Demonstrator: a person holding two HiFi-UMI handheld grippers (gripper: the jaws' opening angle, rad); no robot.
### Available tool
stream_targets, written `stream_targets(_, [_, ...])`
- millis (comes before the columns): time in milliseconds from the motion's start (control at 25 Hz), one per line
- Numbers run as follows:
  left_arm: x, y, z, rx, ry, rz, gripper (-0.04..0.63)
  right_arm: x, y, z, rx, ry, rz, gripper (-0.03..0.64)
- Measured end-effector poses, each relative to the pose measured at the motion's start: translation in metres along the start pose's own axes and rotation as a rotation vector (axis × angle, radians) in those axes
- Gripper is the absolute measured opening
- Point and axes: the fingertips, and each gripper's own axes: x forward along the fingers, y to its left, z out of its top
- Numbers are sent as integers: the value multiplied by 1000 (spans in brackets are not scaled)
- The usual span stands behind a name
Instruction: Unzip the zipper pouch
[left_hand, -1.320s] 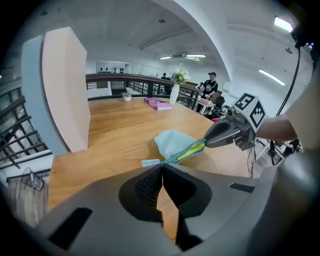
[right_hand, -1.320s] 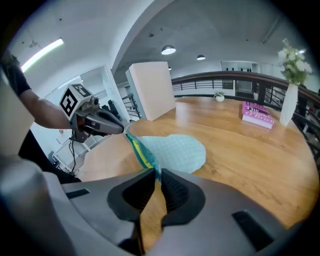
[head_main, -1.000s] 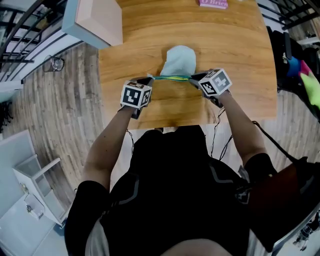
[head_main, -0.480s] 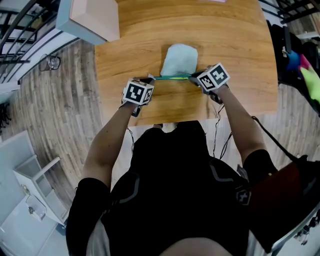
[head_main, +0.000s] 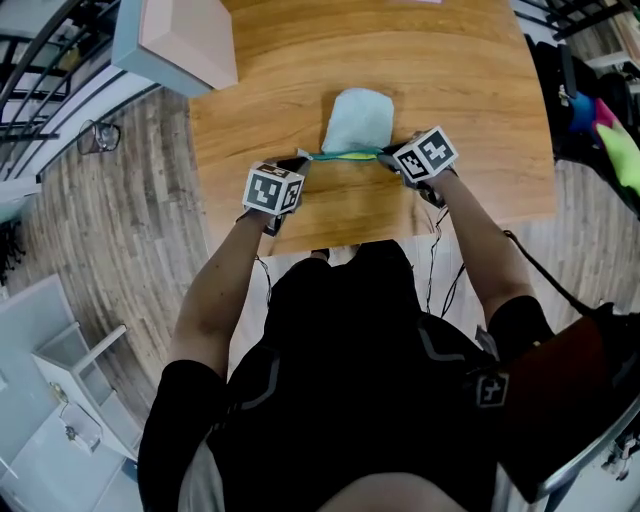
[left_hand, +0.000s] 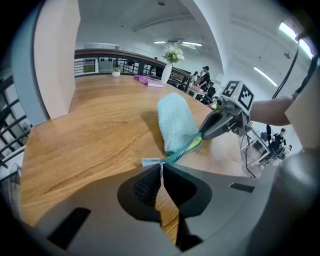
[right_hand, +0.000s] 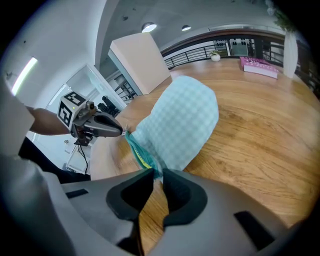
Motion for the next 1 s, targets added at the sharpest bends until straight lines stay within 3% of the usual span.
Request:
stream_targets(160, [-15, -1, 10, 23, -46, 2, 36, -10, 4, 3, -12, -18, -23, 105])
stream_targets(280, [-37, -6, 24, 18, -131, -30, 66, -27, 10, 12, 2, -61, -29, 151])
stream_targets(400, [-72, 2, 42, 48, -225, 15, 66, -48, 21, 32, -3, -127, -34, 153])
stream_targets(560, [-122, 7, 78, 55, -430, 114, 64, -94, 37, 56, -12, -245, 1, 120])
stream_targets(640, [-146, 9, 99, 54, -506, 131, 64, -120, 40, 72, -34, -309, -23, 117])
stream_targets(800, [-189, 6, 130, 75, -615, 157, 64, -169, 49, 105, -32, -469, -62, 109])
stream_targets(1000, [-232, -5, 160, 40, -714, 175, 63, -225, 72, 132, -43, -644, -79, 84])
